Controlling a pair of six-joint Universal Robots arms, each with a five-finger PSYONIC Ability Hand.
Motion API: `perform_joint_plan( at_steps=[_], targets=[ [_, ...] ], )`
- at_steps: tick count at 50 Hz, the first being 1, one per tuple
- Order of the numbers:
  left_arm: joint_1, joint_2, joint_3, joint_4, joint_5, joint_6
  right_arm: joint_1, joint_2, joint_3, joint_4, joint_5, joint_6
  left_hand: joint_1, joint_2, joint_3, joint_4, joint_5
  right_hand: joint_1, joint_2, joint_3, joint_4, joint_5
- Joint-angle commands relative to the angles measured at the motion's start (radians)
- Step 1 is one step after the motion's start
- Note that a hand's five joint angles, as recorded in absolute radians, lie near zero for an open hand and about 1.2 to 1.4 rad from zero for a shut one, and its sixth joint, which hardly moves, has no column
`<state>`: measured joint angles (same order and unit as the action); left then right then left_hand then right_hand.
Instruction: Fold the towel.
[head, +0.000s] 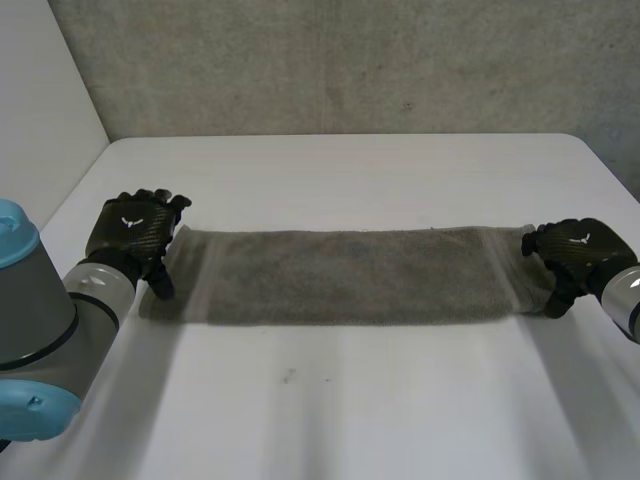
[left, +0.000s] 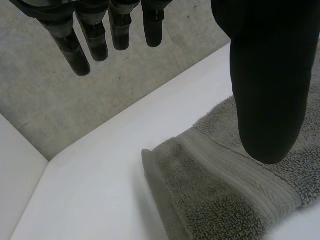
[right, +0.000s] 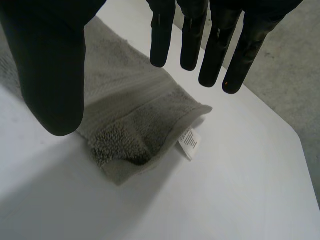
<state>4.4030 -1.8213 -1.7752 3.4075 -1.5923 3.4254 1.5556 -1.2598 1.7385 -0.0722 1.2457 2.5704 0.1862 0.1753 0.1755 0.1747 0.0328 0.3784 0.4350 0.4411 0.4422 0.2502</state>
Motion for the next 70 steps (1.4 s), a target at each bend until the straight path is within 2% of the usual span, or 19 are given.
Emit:
perform_joint_plan(
  at_steps=[1,7,10,12,16,24,26,28,30,34,37,46,47,50,51,53,56,64,70],
  targets=[
    [-0.001,-0.001,-0.012,0.018,0.0,0.0,-0.008,0.129,-0.008,-0.112,0.004,-0.021,0.01,0.021,0.02,0.021,-0.011,0.235,0.178,0.172,0.171,0.189],
    [-0.001,-0.001,-0.016,0.03,0.0,0.0,-0.02,0.152,-0.017,-0.113,0.0,-0.022,0.01,0.021,0.02,0.021,-0.011,0.303,0.246,0.24,0.239,0.256],
    [-0.001,-0.001,-0.018,0.033,0.0,0.0,-0.028,0.172,-0.022,-0.118,-0.002,-0.022,0.01,0.021,0.02,0.021,-0.011,0.485,0.428,0.422,0.421,0.438],
    [-0.001,-0.001,-0.02,0.035,0.0,0.0,-0.034,0.191,-0.033,-0.126,-0.002,-0.022,0.007,0.018,0.017,0.018,-0.014,0.78,0.723,0.717,0.716,0.733],
    [-0.001,-0.001,-0.027,0.042,0.0,0.0,-0.048,0.223,-0.045,-0.13,-0.002,-0.027,0.007,0.018,0.017,0.018,-0.014,1.017,0.96,0.954,0.953,0.97],
    [-0.001,0.002,-0.036,0.058,-0.001,0.0,-0.106,0.246,-0.099,-0.11,0.047,-0.105,0.007,0.018,0.017,0.018,-0.014,1.018,0.961,0.955,0.954,0.971],
    [-0.001,0.007,-0.036,0.058,-0.001,0.0,-0.126,0.235,-0.102,-0.112,0.084,-0.142,0.007,0.018,0.017,0.018,-0.014,1.018,0.961,0.955,0.954,0.971],
    [-0.001,0.008,-0.035,0.058,0.0,0.0,-0.173,0.186,-0.117,-0.121,0.165,-0.196,0.007,0.018,0.017,0.018,-0.014,1.018,0.961,0.955,0.954,0.971],
    [-0.001,0.008,-0.035,0.058,0.0,0.0,-0.204,0.166,-0.129,-0.121,0.188,-0.206,0.007,0.018,0.017,0.018,-0.014,1.018,0.961,0.955,0.954,0.971],
    [-0.002,0.011,-0.035,0.059,-0.001,0.0,-0.239,0.157,-0.155,-0.118,0.189,-0.21,0.007,0.018,0.017,0.018,-0.014,1.018,0.961,0.955,0.954,0.971],
    [-0.002,0.011,-0.036,0.058,-0.001,0.0,-0.239,0.148,-0.172,-0.107,0.169,-0.182,0.007,0.018,0.017,0.018,-0.014,1.018,0.961,0.955,0.954,0.971],
    [-0.002,0.011,-0.038,0.058,-0.001,0.0,-0.223,0.057,-0.155,-0.098,0.024,0.062,0.007,0.018,0.017,0.018,-0.014,0.963,0.906,0.9,0.899,0.917],
    [-0.002,0.011,-0.038,0.058,-0.001,0.0,-0.221,0.059,-0.149,-0.094,-0.007,0.109,0.007,0.018,0.017,0.018,-0.014,0.641,0.584,0.578,0.577,0.594],
    [-0.004,0.011,-0.043,0.059,-0.001,0.0,-0.224,0.059,-0.123,-0.092,-0.084,0.148,0.007,0.018,0.017,0.018,-0.014,0.488,0.432,0.426,0.425,0.442],
    [-0.004,0.013,-0.047,0.062,-0.001,0.0,-0.224,0.059,-0.123,-0.092,-0.084,0.148,0.007,0.018,0.017,0.018,-0.014,0.488,0.431,0.425,0.424,0.441],
    [-0.005,0.014,-0.049,0.065,-0.001,0.0,-0.226,0.06,-0.108,-0.08,-0.168,0.101,0.007,0.018,0.017,0.018,-0.014,0.388,0.331,0.325,0.324,0.342],
    [-0.008,0.014,-0.052,0.073,-0.001,0.002,-0.229,0.072,-0.1,-0.028,-0.233,0.016,0.007,0.018,0.017,0.018,-0.014,0.347,0.29,0.284,0.283,0.301],
    [-0.013,0.011,-0.053,0.076,-0.001,0.002,-0.247,0.158,-0.1,0.098,-0.272,-0.142,0.007,0.018,0.017,0.018,-0.014,0.282,0.225,0.219,0.218,0.236],
    [-0.011,0.011,-0.052,0.078,-0.001,0.002,-0.247,0.191,-0.097,0.094,-0.273,-0.151,0.007,0.018,0.017,0.018,-0.014,0.317,0.26,0.254,0.253,0.271]
  ],
)
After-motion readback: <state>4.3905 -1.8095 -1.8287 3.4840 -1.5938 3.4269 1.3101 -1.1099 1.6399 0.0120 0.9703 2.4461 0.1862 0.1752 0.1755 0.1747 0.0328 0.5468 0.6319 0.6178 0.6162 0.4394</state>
